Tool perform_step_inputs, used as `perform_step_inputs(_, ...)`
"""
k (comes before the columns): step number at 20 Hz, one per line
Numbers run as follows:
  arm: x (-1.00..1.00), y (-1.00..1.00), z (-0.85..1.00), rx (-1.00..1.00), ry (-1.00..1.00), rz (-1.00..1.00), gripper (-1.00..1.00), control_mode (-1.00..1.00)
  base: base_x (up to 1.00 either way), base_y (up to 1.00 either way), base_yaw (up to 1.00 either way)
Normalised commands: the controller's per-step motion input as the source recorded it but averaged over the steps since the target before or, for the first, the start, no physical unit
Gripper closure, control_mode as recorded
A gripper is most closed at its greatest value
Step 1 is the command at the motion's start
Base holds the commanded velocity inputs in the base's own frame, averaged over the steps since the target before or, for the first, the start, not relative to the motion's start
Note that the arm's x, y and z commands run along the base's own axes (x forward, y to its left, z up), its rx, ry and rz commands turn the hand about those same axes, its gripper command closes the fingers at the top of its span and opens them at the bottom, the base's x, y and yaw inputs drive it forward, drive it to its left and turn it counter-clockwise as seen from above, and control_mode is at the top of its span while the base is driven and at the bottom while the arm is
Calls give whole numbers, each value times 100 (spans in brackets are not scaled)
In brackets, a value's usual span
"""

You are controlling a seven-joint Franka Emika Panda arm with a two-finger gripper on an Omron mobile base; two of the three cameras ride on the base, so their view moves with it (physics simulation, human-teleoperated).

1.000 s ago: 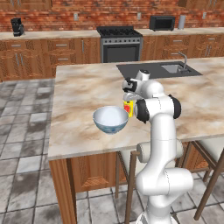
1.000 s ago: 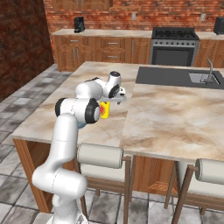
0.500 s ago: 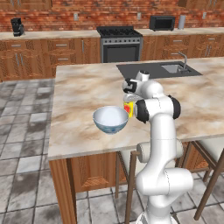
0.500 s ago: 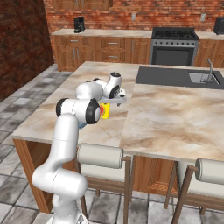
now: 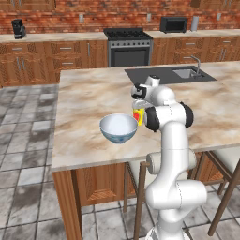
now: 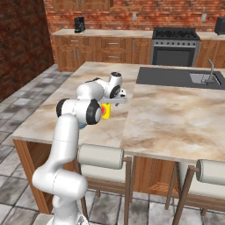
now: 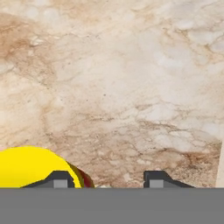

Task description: Place the cup inside the bowl on the dining table and move the bowl to any counter.

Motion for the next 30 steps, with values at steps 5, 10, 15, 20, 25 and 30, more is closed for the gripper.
perform_step_inputs(5,0,0,0,0,0,0,100,-100,0,0,0)
perform_step_inputs(10,-3,0,2,0,-1,0,100,-100,0,0,0)
perform_step_inputs(15,-12,0,27,1,-2,0,100,-100,0,0,0)
perform_step_inputs(20,-28,0,45,2,-1,0,100,-100,0,0,0)
perform_step_inputs(25,-36,1,45,3,-2,1,100,-100,0,0,0)
perform_step_inputs(30,-50,0,28,1,-5,3,100,-100,0,0,0)
